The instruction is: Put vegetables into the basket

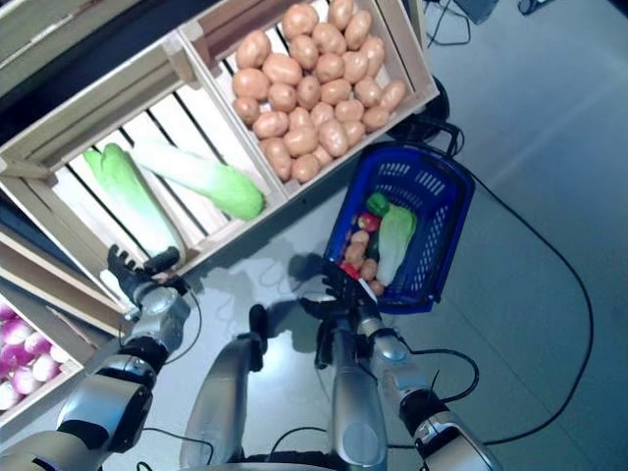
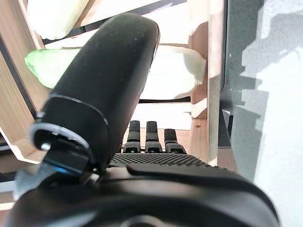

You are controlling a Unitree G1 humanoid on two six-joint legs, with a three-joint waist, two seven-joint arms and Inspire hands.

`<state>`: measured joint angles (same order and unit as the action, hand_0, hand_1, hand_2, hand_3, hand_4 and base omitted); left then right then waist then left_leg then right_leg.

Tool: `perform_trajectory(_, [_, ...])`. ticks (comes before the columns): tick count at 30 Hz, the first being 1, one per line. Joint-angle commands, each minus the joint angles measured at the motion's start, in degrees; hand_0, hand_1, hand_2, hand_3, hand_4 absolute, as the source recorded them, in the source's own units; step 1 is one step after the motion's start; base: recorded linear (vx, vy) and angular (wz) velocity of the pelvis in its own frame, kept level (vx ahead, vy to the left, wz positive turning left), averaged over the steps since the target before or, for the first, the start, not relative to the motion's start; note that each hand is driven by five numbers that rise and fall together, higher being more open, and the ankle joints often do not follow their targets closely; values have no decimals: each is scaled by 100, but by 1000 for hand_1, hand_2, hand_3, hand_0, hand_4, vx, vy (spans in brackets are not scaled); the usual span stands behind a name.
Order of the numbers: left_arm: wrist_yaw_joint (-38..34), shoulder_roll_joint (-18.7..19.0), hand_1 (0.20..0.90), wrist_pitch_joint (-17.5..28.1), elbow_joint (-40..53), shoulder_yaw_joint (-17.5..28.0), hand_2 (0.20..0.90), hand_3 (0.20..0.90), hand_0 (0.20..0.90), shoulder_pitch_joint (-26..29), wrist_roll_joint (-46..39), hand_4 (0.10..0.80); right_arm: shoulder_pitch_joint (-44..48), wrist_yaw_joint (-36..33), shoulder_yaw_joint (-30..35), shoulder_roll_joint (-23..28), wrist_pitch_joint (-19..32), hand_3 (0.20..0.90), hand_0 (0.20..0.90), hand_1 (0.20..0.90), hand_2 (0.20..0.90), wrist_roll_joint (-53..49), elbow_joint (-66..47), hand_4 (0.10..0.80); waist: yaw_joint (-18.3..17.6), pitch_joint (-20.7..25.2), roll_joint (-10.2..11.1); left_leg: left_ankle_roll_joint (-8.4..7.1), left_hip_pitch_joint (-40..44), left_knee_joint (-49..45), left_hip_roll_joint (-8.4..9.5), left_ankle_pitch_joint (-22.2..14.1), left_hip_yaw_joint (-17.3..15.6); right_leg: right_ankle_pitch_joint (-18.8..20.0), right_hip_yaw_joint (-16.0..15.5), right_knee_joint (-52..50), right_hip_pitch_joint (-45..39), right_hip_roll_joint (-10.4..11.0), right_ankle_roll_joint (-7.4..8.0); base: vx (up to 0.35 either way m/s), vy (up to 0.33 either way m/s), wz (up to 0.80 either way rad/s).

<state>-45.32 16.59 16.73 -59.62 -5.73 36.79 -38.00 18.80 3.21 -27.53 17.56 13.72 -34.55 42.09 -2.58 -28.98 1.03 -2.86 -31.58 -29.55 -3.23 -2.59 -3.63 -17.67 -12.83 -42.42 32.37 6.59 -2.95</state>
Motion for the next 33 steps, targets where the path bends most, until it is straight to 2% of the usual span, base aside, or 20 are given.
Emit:
perform_trajectory(1, [-265,538,900,388,259,130,900,900,900,313,117,800,148,-106,-128,-125,233,900,900,900,900,-348,-650,800,-168,-22,174,304,38,-760,232,-488,-368,399,384,520,-262,-264,-120,-11,35,-3])
perform_trajectory(6, [-313,751,900,284,297,121,900,900,900,506,240,800,189,-79,-130,-64,235,900,900,900,900,-380,-665,800,-195,-78,178,340,-114,-875,203,-625,-425,378,418,382,-64,-281,-114,3,39,-5])
perform_trajectory(13, [-403,1215,900,-112,179,135,900,900,900,844,388,800,194,-163,-108,44,181,900,900,900,900,-367,-658,800,-267,-81,127,392,-341,-1043,176,-805,-538,327,498,154,243,-274,-122,24,64,-5])
perform_trajectory(16, [-283,1403,900,-221,-2,115,900,900,900,1049,170,800,226,-263,-74,95,177,900,900,900,900,-430,-625,800,-300,-81,114,422,-435,-1115,158,-897,-586,325,513,70,365,-263,-116,12,54,-2])
perform_trajectory(24, [-451,1660,900,-493,-270,100,900,900,900,1454,-67,800,316,-419,-23,139,140,900,900,900,900,-465,-723,800,-365,-81,102,486,-828,-1355,152,-1018,-621,314,562,-183,820,-266,-114,-4,50,-2])
perform_trajectory(33, [-535,1624,900,-765,-316,-139,900,900,900,1815,-260,800,439,-502,-93,104,200,900,900,900,900,-615,-881,800,-379,-81,91,585,-1586,-2037,94,-1318,-600,144,590,-810,1606,-238,-143,-27,40,-2])
